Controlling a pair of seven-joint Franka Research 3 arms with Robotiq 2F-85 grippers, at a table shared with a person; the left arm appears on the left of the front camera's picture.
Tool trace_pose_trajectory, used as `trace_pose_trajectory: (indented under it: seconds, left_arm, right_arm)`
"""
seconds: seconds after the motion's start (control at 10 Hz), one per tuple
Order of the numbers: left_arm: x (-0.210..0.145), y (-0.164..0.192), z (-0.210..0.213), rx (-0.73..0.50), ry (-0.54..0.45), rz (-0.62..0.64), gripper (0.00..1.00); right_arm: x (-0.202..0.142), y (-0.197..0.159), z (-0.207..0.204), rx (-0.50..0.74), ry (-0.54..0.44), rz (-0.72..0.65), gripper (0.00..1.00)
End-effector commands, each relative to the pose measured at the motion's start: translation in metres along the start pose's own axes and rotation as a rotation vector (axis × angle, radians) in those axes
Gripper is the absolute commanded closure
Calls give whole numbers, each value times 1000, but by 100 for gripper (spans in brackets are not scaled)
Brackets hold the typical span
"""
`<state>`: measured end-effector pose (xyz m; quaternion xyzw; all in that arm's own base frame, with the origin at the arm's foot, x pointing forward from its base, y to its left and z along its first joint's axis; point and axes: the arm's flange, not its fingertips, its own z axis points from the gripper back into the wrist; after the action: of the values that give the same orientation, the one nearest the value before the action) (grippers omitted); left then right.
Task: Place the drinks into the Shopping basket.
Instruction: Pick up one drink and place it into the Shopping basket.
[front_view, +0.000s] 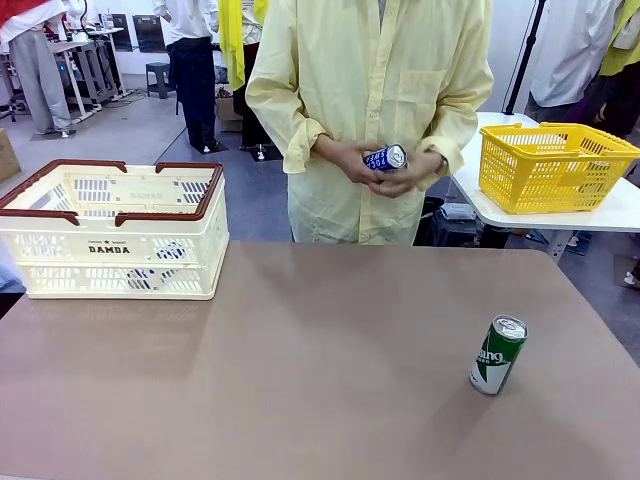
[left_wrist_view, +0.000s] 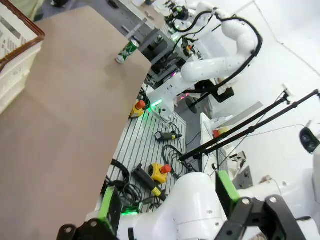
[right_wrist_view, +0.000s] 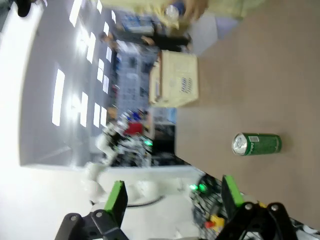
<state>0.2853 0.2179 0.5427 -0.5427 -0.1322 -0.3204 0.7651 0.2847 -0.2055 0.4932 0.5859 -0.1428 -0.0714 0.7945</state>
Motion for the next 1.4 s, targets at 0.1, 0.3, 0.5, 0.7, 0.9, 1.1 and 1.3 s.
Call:
trace_pose_trajectory:
  seconds: [0.1, 0.3, 0.5, 0.7, 0.9, 1.1, 1.3]
  left_arm:
    - [2, -1, -2, -1, -21, 7, 0]
    - [2, -1, -2, -1, -21, 7, 0]
    - [2, -1, -2, -1, -21, 7, 0]
    - [2, -1, -2, -1, -21, 7, 0]
    - [2, -1, -2, -1, -21, 7, 0]
    - [2, -1, -2, -1, -21, 7, 0]
    - [2, -1, -2, -1, -21, 7, 0]
  right_arm:
    - [11, 79, -110, -423, 256, 199, 0]
    - [-8, 95, -164, -610, 369, 344, 0]
    - [-35, 91, -208, -831, 384, 467, 0]
    - [-55, 85, -234, -954, 378, 549, 0]
    - [-34, 100, -219, -842, 428, 509, 0]
    - [-56, 86, -250, -1041, 439, 548, 0]
    - [-67, 68, -279, -1170, 441, 448, 0]
